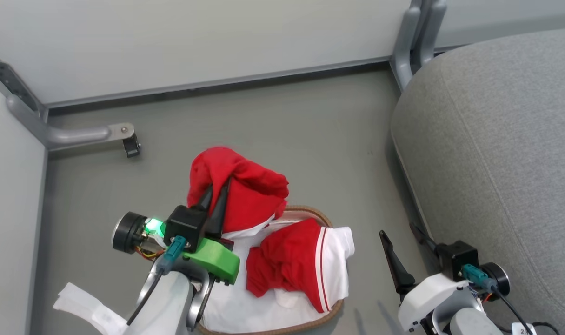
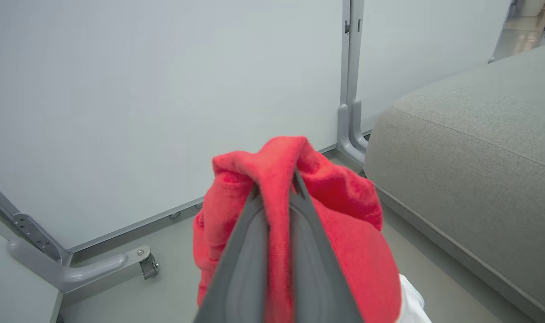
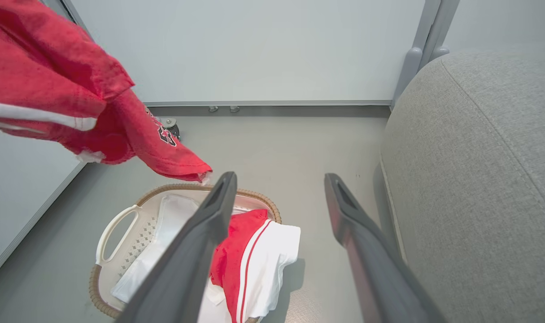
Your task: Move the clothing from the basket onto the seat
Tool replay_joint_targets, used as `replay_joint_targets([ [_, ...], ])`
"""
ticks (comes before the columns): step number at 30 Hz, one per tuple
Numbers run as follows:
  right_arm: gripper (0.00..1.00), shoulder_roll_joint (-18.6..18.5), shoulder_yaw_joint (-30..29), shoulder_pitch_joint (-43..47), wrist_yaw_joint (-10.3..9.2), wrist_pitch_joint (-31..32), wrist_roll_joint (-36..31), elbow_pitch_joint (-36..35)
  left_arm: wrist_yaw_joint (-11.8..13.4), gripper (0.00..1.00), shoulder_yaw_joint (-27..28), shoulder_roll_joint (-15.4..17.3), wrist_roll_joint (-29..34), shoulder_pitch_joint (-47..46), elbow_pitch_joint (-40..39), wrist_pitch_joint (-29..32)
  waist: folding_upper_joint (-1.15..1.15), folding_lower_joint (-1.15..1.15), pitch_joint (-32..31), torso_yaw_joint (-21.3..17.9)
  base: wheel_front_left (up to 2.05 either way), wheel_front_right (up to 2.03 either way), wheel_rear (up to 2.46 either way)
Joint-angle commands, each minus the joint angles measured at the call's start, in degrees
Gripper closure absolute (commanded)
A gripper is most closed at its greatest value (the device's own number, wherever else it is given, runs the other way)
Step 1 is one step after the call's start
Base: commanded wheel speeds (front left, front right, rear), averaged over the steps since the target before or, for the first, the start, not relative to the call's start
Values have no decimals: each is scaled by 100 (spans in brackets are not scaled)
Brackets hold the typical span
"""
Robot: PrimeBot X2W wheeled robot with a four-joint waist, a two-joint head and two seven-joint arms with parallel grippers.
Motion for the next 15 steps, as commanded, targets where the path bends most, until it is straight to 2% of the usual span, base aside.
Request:
replay_joint_targets([
  [1, 0, 1, -14, 99, -2, -27, -20, -29, -33, 100, 75, -35, 16, 87, -173, -6, 0, 0, -149, -37, 0, 0, 0],
  [15, 0, 53, -51, 398, -2, -27, -72, -283, -309, 100, 220, -255, -83, -126, -1346, -6, 0, 0, -520, -148, 0, 0, 0],
])
